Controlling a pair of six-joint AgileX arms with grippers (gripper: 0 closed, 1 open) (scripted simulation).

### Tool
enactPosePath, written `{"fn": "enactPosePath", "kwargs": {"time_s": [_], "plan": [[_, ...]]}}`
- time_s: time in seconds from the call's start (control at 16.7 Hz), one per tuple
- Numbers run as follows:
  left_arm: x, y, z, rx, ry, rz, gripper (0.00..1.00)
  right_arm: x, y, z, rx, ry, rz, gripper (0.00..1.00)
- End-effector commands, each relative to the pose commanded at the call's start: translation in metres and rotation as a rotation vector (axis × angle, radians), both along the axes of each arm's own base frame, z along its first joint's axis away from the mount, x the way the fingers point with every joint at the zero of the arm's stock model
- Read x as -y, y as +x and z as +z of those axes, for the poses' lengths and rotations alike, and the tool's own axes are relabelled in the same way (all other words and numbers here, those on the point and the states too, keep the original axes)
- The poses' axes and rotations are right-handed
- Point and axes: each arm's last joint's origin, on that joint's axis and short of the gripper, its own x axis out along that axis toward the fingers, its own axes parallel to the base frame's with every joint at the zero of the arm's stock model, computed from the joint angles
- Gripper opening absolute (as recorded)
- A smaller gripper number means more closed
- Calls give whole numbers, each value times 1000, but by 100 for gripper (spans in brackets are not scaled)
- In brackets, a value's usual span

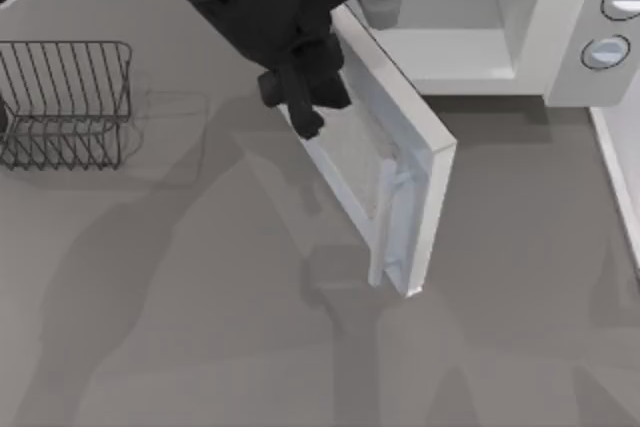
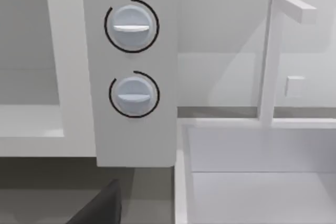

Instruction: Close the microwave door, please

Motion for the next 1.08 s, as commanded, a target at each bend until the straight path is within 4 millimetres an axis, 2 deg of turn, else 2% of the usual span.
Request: {"fn": "enactPosePath", "kwargs": {"time_s": [0.18,0.72,0.9,1.08], "plan": [[-2,0,0,-1,-1,4,0,0,0,0,0,0,0,100],[18,0,0,0,-1,4,0,0,0,0,0,0,0,100],[15,0,1,0,-2,9,0,0,0,0,0,0,0,100],[21,0,1,0,-2,8,0,0,0,0,0,0,0,100]]}}
